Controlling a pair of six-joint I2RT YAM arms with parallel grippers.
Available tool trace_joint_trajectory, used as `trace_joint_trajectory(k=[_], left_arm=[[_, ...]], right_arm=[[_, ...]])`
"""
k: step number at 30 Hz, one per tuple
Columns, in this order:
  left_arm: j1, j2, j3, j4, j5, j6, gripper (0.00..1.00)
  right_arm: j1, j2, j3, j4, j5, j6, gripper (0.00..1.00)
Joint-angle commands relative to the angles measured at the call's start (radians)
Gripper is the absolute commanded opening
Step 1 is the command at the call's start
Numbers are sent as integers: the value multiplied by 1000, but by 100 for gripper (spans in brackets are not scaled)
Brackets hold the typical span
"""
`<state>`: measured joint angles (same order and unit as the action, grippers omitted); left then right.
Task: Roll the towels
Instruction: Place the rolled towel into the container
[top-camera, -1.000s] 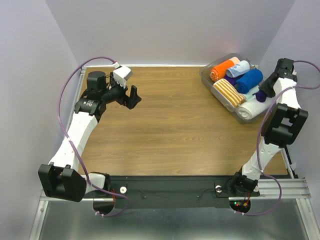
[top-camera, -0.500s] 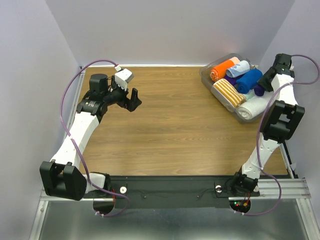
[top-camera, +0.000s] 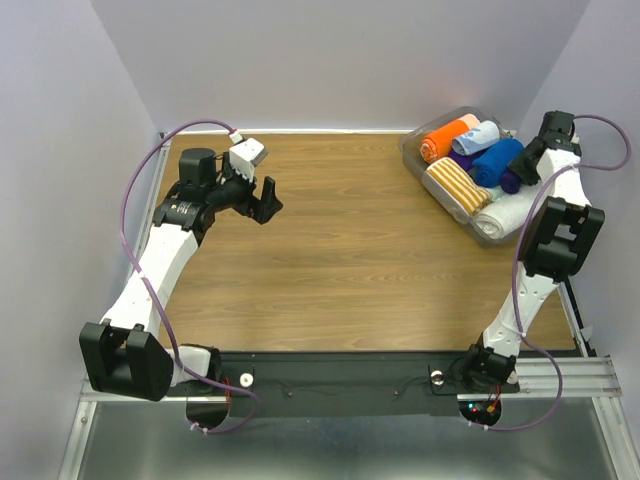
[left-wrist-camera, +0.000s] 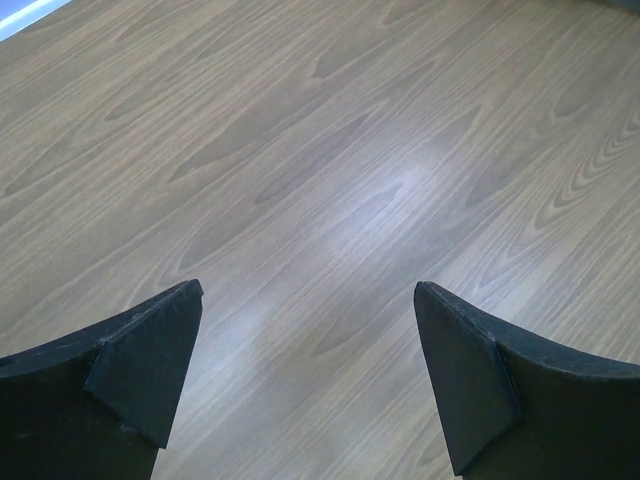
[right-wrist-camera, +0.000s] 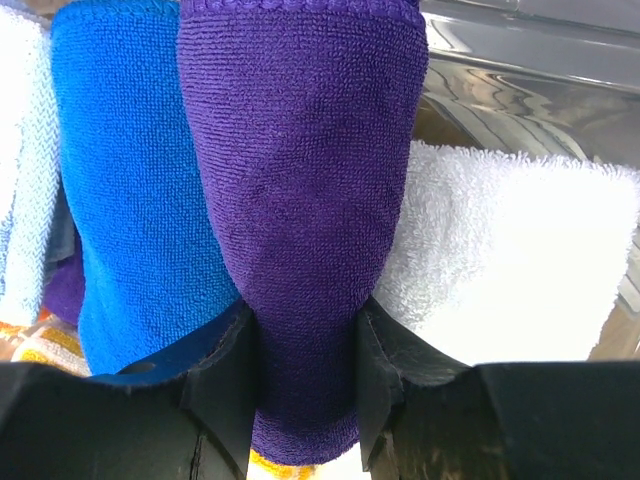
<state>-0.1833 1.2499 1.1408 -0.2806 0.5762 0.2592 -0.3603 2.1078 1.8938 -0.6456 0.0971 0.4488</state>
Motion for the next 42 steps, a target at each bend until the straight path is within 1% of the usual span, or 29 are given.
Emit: trace_joint_trajectory(k=[1,3,4,8,11,15,19,21,22,28,30,32,35,37,42], left_arm=[[-4,0,19,-3,-1,-23,99],[-5,14,33,-12,11,-31,99],[-4,17,34,-20,14,-40,99],[-4,7,34,-22,24,-46,99],[-4,2,28,-20,21,-44,99],[-4,3,25,-23,17,-46,99],[-4,-1,27,-22,14,-44,99],[-4,2,27,-22,17,-46,99],[-4,2,27,-23,17,-46,99],[-4,-3,16,-22,14,-46,99],[-4,-6,8,-20,16,-57,99],[-4,-29,-9,-5,28,-75,99],[-4,-58,-32,4,60,-74,99],[-4,-60,-16,-9,53,-63,99],[-4,-14,43,-75,54,-44,99]], right_arm=[[-3,-15,-33,35,-45,33,5],[-15,-20,-45,34,-68,47,4],[-20,-26,-64,32,-77,66,1],[-26,-52,-105,32,-85,88,1],[-32,-55,-122,31,-137,110,2],[-39,-63,-125,27,-197,134,9],[-45,-86,-124,15,-235,152,9],[-45,-91,-122,14,-229,154,9],[-45,-89,-121,14,-218,151,13],[-48,-75,-127,-2,-212,162,13],[-48,-75,-139,-2,-188,168,13],[-49,-81,-150,-2,-151,174,14],[-48,-91,-160,1,-140,188,18],[-48,-89,-160,1,-140,195,19],[-48,-84,-156,0,-139,179,19]])
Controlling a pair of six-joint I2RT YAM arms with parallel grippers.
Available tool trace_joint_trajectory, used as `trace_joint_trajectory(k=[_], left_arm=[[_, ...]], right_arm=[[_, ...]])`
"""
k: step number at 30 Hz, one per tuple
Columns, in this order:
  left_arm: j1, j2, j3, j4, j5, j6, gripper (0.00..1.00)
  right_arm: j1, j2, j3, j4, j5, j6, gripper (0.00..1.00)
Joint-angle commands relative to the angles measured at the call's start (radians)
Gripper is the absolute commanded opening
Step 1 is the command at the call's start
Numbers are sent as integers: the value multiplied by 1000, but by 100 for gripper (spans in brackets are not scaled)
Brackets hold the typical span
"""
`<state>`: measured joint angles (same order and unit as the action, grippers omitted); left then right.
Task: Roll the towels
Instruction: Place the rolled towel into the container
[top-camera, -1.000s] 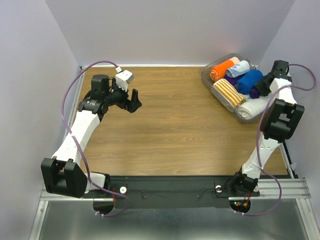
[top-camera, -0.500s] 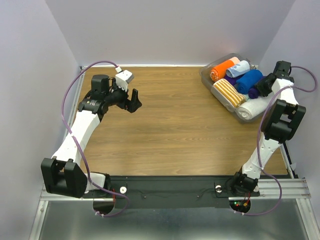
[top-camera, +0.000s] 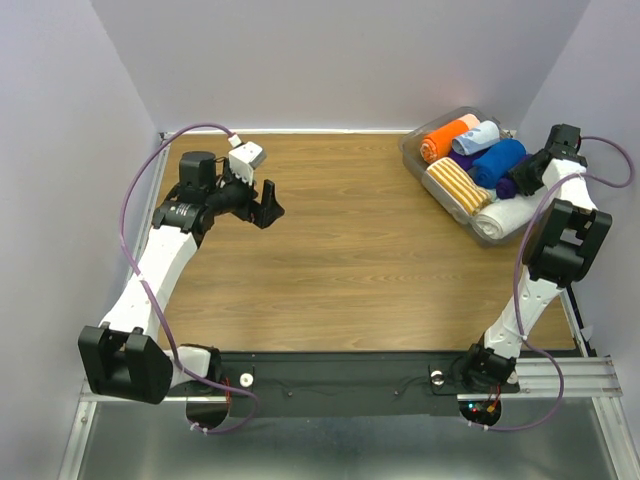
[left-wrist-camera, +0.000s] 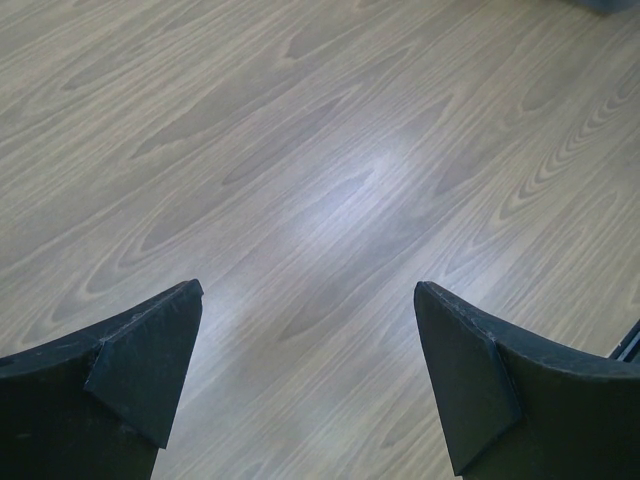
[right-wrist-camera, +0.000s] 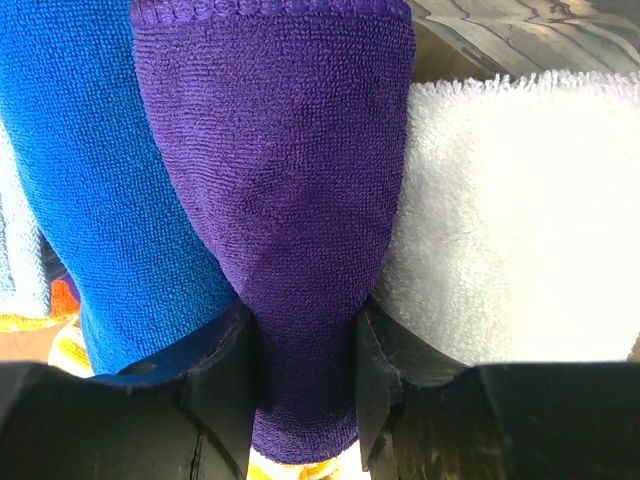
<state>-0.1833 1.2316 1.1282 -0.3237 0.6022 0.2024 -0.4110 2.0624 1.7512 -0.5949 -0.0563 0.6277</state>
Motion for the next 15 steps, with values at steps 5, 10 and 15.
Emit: trace_joint_trajectory(k=[5,10,15], left_arm=[[-4,28,93,-58,10,22,99],[-4,3,78,-57,-11,17,99],[-4,-3,87,-84,-38,26,99]], right_arm=[[3,-35,-5,-49,19,-36,52],[3,-44,5,-51,50,-60,76],[3,-87,4,-55,136,-79,95]])
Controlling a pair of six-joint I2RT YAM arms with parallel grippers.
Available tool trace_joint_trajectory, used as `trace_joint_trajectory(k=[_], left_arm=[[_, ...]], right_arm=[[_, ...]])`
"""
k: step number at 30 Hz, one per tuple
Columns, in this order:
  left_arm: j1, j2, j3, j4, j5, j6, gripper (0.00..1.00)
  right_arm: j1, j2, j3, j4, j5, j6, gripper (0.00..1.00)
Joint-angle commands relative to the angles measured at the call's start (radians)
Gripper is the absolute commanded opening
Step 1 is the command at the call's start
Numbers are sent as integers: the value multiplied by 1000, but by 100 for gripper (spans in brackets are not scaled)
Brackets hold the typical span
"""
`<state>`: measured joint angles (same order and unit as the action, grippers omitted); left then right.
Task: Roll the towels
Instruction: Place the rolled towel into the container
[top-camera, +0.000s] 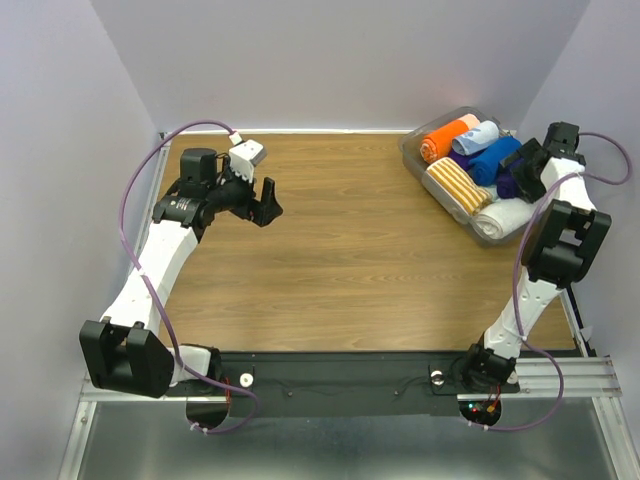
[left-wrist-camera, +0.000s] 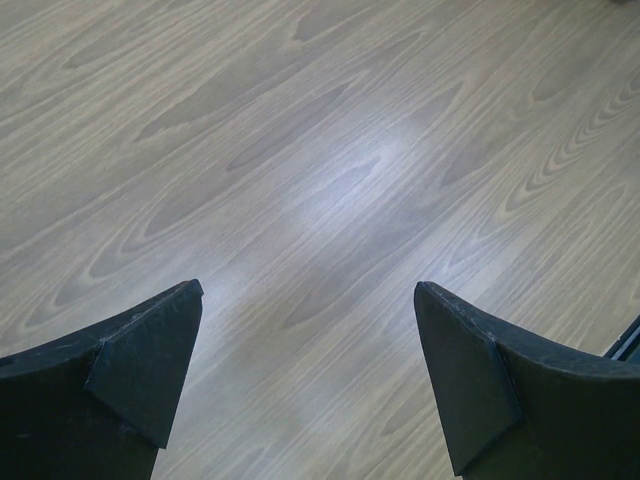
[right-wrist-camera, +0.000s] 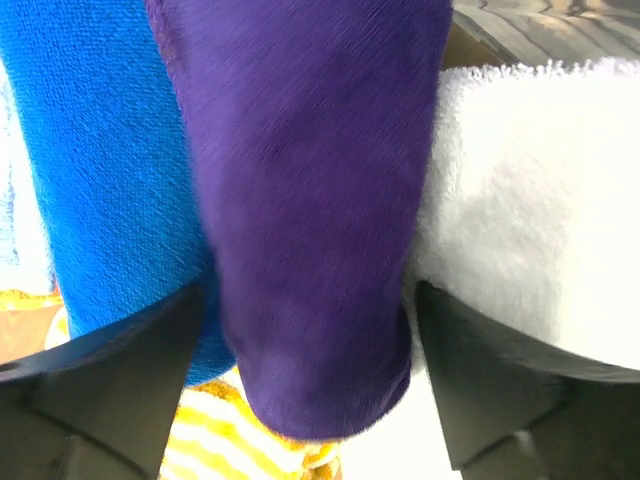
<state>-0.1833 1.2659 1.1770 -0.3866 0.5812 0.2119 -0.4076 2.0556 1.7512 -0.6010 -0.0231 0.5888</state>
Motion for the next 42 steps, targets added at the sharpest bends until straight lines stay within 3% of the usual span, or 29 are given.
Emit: trace_joint_trajectory(k=[1,14,22,28,35,42], left_arm=[[-4,-40,41,-26,-18,23,99],[-4,-49,85,-21,-26,-12,99],[5,18,210,-144,-61,-45,99],[67,-72,72,-51,-58,-89,99],[93,-109,-68,-89,-159,18,99],[93,-143,-229,-9,-208,44,99]], right_arm=[[0,-90,2,-51,109,-46,100],[0,-284,-53,-71,68,-156,100],[27,-478,-65,-72,-256,-365,100],[208,-615,-116,-86,-380,-460,100],[490,-733,-379,-74,-345,-546,100],[642,-773,-676,-6,-226,-662,100]])
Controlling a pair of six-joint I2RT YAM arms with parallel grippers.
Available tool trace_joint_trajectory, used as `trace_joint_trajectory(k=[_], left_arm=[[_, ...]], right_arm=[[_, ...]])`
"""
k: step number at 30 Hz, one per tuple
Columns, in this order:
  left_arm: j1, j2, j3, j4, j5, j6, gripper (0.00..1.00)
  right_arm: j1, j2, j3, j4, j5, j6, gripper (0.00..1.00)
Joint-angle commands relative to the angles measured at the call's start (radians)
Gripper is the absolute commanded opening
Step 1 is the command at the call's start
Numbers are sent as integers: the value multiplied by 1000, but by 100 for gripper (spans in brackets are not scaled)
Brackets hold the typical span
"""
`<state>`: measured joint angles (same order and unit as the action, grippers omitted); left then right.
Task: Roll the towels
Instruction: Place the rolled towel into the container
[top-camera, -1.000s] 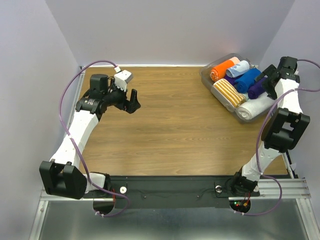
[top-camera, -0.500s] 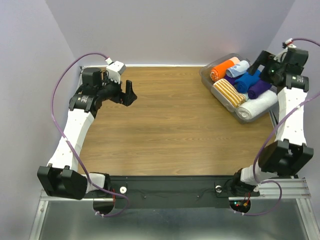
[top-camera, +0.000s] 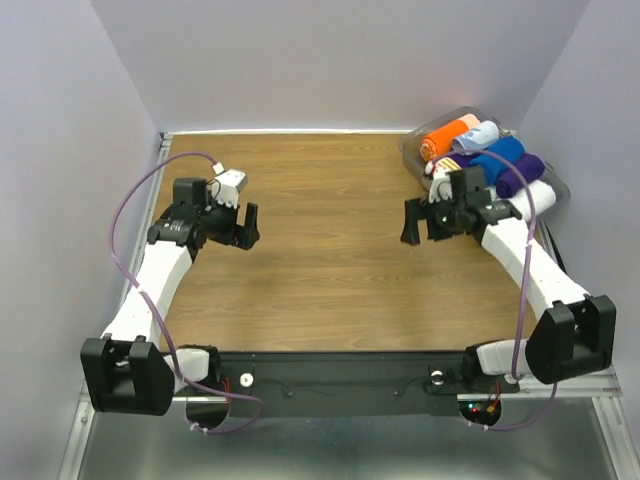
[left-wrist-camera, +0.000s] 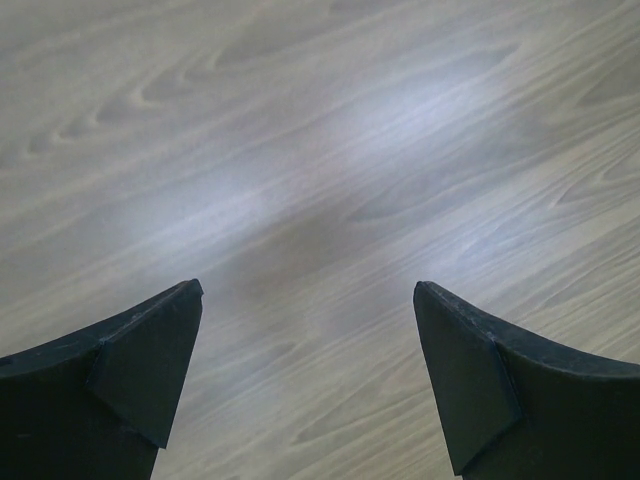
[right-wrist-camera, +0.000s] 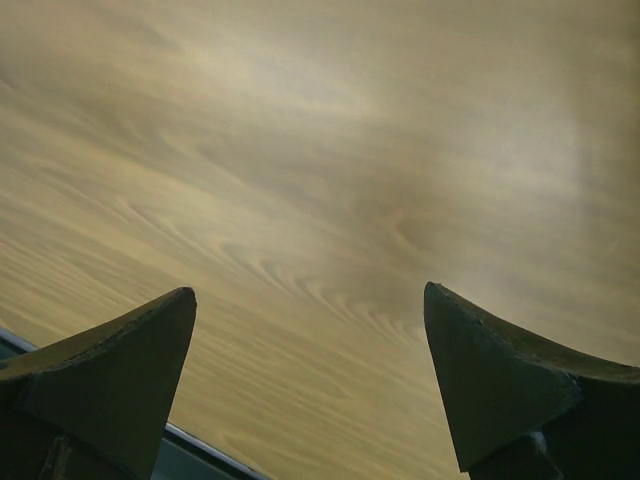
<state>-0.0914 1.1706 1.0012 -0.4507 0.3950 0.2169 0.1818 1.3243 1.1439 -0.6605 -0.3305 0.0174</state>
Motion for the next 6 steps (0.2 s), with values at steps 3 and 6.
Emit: trace_joint_trajectory(k=[3,6], left_arm=[[1,-80,-113,78,-34,53,99],[1,-126,-139,95,-19,55,99]], right_arm=[[108,-65,-147,96,131,-88,100],[130,-80,-156,101,156,-80,100]])
